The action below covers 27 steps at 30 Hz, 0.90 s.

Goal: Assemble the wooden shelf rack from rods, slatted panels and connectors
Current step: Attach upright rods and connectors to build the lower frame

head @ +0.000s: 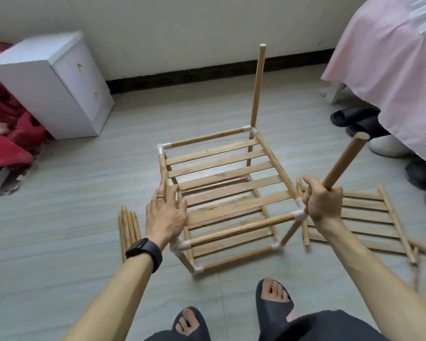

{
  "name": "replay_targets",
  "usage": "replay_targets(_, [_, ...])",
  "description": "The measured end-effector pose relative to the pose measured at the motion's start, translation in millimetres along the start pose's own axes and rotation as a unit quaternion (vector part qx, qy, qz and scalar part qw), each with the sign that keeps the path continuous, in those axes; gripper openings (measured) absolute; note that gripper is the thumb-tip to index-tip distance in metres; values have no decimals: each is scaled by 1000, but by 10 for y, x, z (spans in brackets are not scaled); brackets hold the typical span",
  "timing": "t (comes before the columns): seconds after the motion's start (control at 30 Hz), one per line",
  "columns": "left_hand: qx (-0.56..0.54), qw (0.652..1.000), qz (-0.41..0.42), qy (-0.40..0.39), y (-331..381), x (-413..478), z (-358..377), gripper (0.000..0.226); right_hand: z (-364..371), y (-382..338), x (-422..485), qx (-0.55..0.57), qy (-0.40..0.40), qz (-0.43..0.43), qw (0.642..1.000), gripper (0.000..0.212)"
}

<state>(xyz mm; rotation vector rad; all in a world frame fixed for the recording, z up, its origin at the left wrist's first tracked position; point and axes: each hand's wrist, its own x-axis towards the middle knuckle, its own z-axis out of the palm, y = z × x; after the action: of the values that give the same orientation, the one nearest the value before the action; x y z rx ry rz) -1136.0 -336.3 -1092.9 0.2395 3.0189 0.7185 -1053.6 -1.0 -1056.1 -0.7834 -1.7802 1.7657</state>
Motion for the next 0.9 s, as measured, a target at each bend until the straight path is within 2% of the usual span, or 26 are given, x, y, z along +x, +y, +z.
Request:
replay_targets(0.1, [-49,999,-10,7,-44,85,71,46,29,70,25,26,-22,-23,999,50])
replay_targets(0.27, [-33,999,-10,-20,-88,153,87,51,19,82,39,57,-57,-37,996,47])
replay_targets(0.4, [8,998,-27,-50,67,90,-23,54,-33,22,70,32,-85,-27,996,47])
replay_targets(0.63, [122,984,-15,-132,306,-368,-26,67,52,-141,476,-112,13,12,994,41])
replay_targets(0.73, [104,978,-18,-177,327,-630,-15,68,68,-155,572,-190,11,51,980,61])
replay_targets(0.8, [89,980,-4,-175,284,-752,-36,65,51,-160,565,-209,7,67,976,67])
replay_targets(0.9, [64,988,17,-141,192,-834,-82,62,18,-133,407,-229,37,48,971,58])
